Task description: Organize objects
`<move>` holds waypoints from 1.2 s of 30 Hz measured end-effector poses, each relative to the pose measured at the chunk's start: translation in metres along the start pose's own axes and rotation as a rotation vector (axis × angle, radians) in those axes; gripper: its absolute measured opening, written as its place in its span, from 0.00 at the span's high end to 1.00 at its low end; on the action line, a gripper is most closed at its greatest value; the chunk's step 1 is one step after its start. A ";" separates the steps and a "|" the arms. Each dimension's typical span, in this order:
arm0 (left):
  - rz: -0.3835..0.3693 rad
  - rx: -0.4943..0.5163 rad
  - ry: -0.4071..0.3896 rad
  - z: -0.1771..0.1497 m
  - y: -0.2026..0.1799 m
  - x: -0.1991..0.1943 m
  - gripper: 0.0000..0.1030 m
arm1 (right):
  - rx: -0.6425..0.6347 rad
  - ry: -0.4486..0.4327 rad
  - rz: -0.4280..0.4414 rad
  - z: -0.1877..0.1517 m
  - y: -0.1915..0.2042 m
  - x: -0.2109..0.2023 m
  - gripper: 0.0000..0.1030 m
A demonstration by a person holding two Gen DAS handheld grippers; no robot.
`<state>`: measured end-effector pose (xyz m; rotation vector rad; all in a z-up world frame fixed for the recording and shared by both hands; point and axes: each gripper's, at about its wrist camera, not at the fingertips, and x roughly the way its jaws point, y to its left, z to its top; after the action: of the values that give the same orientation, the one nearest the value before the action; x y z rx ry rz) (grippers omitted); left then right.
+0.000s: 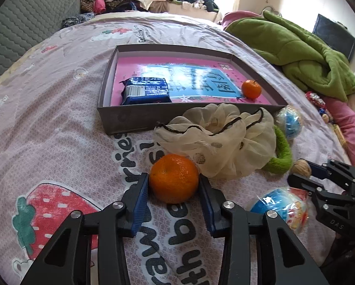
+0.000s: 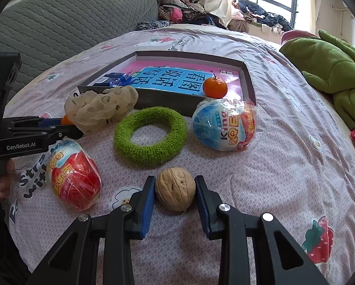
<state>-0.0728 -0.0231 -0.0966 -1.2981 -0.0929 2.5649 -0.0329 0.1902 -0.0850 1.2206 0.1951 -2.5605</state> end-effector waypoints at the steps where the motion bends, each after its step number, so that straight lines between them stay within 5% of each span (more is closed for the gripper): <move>1: 0.000 0.002 0.000 0.000 0.000 0.000 0.60 | -0.001 -0.001 0.002 0.000 0.000 0.000 0.67; 36: 0.015 0.025 -0.071 -0.015 -0.007 -0.043 0.60 | 0.030 -0.052 0.023 0.001 -0.005 -0.019 0.67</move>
<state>-0.0351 -0.0287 -0.0705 -1.2030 -0.0645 2.6167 -0.0241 0.1990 -0.0690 1.1589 0.1314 -2.5810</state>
